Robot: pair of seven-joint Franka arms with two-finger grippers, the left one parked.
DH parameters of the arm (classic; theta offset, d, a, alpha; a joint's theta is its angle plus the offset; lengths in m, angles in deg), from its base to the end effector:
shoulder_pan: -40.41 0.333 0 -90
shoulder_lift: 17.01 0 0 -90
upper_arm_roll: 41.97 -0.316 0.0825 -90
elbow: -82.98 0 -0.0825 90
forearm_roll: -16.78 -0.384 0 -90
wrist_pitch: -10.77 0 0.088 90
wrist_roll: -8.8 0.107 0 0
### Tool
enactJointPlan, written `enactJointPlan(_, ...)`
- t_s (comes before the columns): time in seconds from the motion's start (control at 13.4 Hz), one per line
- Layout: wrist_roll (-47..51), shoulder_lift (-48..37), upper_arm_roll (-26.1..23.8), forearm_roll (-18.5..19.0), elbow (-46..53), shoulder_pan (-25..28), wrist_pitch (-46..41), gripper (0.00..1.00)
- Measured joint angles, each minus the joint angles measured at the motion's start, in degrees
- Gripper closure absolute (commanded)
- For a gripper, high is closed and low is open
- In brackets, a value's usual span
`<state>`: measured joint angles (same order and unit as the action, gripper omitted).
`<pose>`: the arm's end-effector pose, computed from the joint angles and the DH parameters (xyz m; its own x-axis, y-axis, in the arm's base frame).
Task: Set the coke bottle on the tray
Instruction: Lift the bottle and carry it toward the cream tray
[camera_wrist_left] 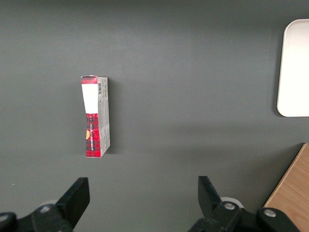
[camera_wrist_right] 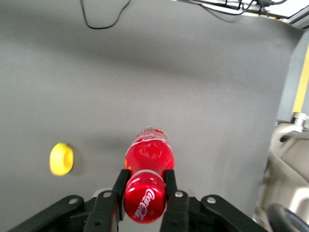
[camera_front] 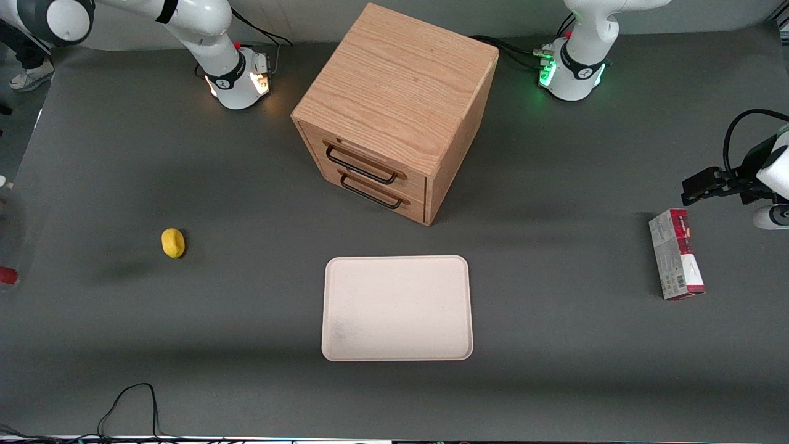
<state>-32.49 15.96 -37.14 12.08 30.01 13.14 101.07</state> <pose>0.6198 -0.3546 0.5636 0.9806 0.1779 0.0820 0.1765 -0.9840 0.0242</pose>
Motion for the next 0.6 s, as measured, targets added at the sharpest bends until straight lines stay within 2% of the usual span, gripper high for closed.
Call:
enactJointPlan(0.22,-0.05,-6.36,0.33,0.27,-0.03,-0.13,-5.46,1.0)
enactJointPlan(0.45,-0.05,-8.85,0.15,0.24,-0.22,0.4,-7.65,1.0)
enactJointPlan(0.6,3.0,-8.82,-0.15,0.67,-0.27,4.36,-8.95,1.0)
